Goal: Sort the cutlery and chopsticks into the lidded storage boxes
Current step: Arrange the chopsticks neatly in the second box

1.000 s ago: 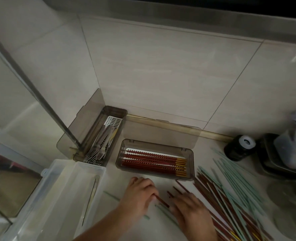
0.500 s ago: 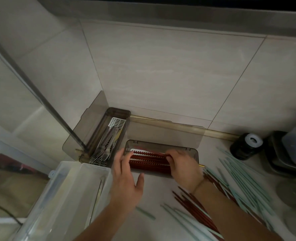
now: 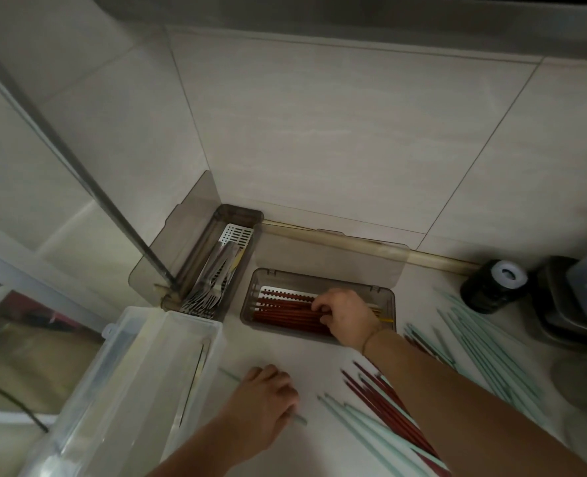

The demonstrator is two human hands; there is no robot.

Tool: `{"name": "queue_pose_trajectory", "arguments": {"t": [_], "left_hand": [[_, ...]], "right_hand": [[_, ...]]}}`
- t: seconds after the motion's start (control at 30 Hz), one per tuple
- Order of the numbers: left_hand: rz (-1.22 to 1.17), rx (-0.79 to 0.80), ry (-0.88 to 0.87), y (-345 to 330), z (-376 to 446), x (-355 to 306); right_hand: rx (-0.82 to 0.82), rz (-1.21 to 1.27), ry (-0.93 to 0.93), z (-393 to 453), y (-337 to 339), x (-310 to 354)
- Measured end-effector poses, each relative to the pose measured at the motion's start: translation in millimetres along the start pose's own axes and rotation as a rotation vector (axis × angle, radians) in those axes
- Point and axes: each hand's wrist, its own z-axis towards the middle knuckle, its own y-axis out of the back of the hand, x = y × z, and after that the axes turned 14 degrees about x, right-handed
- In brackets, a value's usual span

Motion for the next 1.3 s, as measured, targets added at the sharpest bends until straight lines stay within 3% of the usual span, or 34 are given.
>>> {"name": "queue_pose_trajectory", "arguments": {"t": [0.13,0.33,0.4,0.5,0.6,0.67,0.83,1.03,1.3], "left_hand": [[0.005,-0.015,0.02,-1,2,-4],[-0.1,0.043,0.054,2,11,-15],[-0.184,0.037,0.071,2,15,-21],[-0.322,-0.088,0.073,7,29,-33],[-0.325,-0.184,0.05,10,50,-46],[-0.296,-0.18,0.015,11,66,-56],[-0.102,-0.016,-0.006,4,90,-70],[-0.009,0.005,-0.022,10,92,-75],[0.23,-0.059,-0.235,2,87,-72]], "right_hand": [[-0.14,0.118,0.056,-2,0,5],[-0.092,0.069,-0.062,0,-8,4],[-0.124,0.074,-0.015,-10,-3,5],[-0.386,0.162,0.09,-50,8,-3],[-0.629,0.125,0.041,-113,1,-33],[-0.617,0.086,-0.055,-157,-17,-52],[-0.336,-0.065,-0.165,-218,-76,-65],[-0.423,-0.248,-0.161,-225,-101,-62],[-0.517,-0.333,-0.15,-229,-106,-57]]}}
